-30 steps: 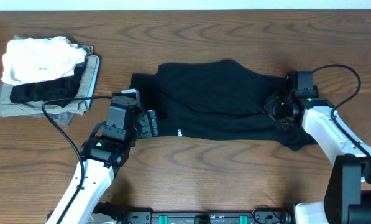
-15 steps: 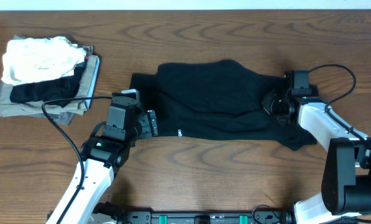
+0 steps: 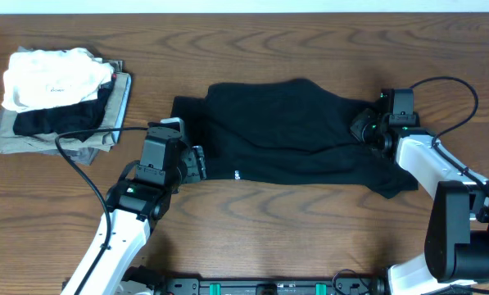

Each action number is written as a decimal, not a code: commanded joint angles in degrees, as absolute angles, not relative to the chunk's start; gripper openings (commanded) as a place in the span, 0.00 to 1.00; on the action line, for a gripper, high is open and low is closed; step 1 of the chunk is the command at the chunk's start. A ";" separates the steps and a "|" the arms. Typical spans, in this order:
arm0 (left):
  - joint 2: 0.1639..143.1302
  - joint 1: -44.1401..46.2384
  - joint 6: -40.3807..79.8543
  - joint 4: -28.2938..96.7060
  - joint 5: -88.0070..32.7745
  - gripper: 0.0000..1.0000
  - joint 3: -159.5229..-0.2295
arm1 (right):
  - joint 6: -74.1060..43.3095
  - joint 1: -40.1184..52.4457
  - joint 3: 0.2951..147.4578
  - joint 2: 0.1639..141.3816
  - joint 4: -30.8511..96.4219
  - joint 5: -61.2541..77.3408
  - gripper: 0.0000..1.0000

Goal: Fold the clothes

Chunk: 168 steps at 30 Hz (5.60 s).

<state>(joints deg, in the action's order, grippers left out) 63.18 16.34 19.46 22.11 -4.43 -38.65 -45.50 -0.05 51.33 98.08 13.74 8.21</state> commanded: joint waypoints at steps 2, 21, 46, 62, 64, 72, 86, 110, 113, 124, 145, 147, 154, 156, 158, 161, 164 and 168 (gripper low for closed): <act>61.30 16.49 20.12 22.44 -13.15 0.66 -39.70 | -40.99 -0.43 54.94 94.91 16.78 9.82 0.24; 80.58 21.63 48.14 12.93 -22.15 0.73 -39.62 | -34.94 3.25 58.50 85.38 26.79 19.57 0.60; 90.45 21.63 48.75 -2.48 -22.96 0.72 -39.62 | -33.28 3.29 58.50 85.38 29.82 19.53 0.57; 94.32 21.63 48.73 -4.05 -22.94 0.56 -39.62 | -33.10 3.29 58.50 85.38 30.79 19.51 0.57; 94.30 21.63 48.75 -5.34 -23.18 0.47 -39.64 | -33.10 3.31 58.50 85.38 30.89 19.31 0.57; 94.28 21.63 48.77 -7.42 -23.57 0.19 -39.64 | -33.10 3.29 58.50 85.38 31.33 18.20 0.57; 93.62 21.61 48.80 -17.21 -24.27 0.06 -39.68 | -33.06 3.29 58.50 85.38 32.67 17.76 0.56; 93.41 21.54 39.22 -26.26 -13.45 0.80 -39.68 | -33.10 3.31 58.50 85.38 33.06 17.82 0.55; 91.31 21.12 37.63 -25.93 -16.78 0.79 -39.68 | -32.91 3.31 58.50 85.38 33.95 17.82 0.54; 81.78 15.94 52.27 -4.19 -15.51 0.79 -39.68 | -32.49 3.31 58.50 85.38 33.61 17.80 0.55; 92.55 10.68 52.42 -11.94 -17.96 0.73 -39.68 | -32.49 3.40 58.50 85.38 33.67 17.82 0.55; 93.03 10.68 52.42 -12.14 -17.96 0.73 -39.68 | -32.49 3.40 58.50 85.38 33.65 17.82 0.56; 94.98 10.68 52.42 -13.61 -17.96 0.49 -39.68 | -32.47 3.40 58.50 85.38 33.69 17.82 0.56; 95.13 10.68 52.42 -14.50 -17.96 0.38 -39.68 | -32.47 3.40 58.50 85.38 33.69 17.80 0.56; 95.13 10.68 52.42 -15.22 -17.96 0.33 -39.68 | -32.47 3.40 58.50 85.38 33.69 17.80 0.55; 95.15 10.68 52.42 -15.62 -17.43 0.20 -39.68 | -32.49 3.40 58.50 85.38 33.69 17.80 0.54; 95.15 10.68 52.40 -15.81 -16.84 0.06 -39.68 | -32.49 3.40 58.50 85.38 33.69 17.80 0.55; 95.15 10.68 52.42 -15.90 -16.84 0.06 -39.70 | -32.49 3.40 58.50 85.38 33.69 17.82 0.55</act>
